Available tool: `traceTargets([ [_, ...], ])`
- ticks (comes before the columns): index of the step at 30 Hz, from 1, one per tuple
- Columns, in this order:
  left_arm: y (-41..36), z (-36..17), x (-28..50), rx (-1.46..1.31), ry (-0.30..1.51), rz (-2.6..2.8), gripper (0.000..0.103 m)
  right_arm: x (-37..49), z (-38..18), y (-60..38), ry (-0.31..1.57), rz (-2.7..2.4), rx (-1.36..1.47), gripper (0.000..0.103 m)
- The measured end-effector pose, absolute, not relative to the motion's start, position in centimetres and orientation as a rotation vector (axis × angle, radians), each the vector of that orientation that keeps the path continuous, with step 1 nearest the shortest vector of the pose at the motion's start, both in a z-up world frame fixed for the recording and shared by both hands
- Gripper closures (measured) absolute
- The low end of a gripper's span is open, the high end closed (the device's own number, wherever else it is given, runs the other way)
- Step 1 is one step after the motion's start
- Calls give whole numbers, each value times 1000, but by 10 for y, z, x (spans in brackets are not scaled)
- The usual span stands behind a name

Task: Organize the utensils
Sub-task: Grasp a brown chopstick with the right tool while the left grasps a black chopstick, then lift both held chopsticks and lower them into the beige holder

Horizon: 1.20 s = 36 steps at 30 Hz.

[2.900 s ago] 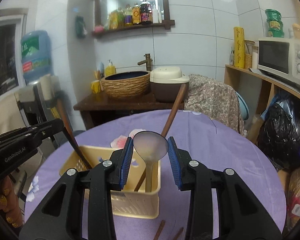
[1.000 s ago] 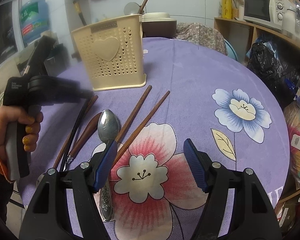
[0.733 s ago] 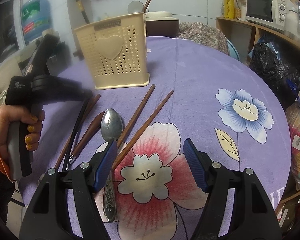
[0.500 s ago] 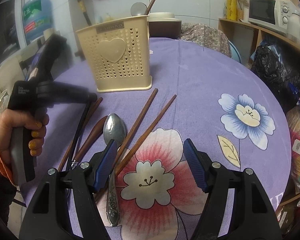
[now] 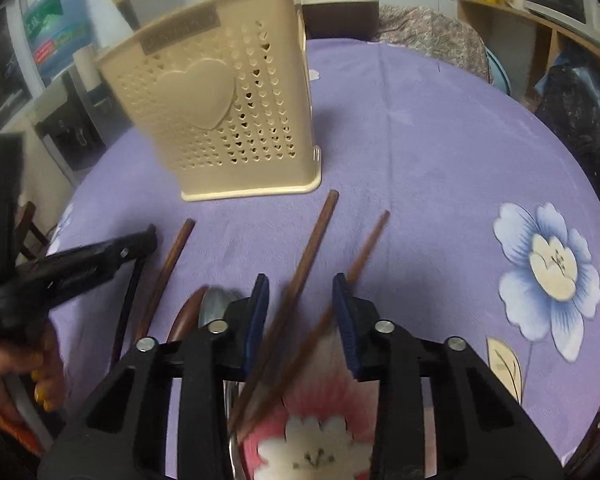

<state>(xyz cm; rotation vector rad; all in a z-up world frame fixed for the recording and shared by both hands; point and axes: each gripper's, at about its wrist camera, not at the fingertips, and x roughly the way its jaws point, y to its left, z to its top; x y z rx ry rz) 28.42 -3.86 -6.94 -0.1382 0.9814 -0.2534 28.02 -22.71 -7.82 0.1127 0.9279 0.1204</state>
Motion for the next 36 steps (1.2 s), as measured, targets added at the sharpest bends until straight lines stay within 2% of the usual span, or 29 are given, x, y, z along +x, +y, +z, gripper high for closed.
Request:
traceTargets([
  [3,-39,-70,281,-136,977,-253,90,304,-85,-224,967,88,119,77],
  [9,-38,-69,279,-129,972,-258,90,325,-88,-216,996,10,64,79],
  [13,-40,-69,277,-115,966,-252,90,326,-90,-210,988,-31,20,91],
  [17,-45,-69,275,-87,957,-242,90,325,-89,-206,982,-27,4,95],
  [27,-39,-62,272,-131,942,-276,91,312,-71,-233,919,109,219,95],
  [36,-20,0,230,-172,776,-376,94,253,-14,-272,761,252,319,95],
])
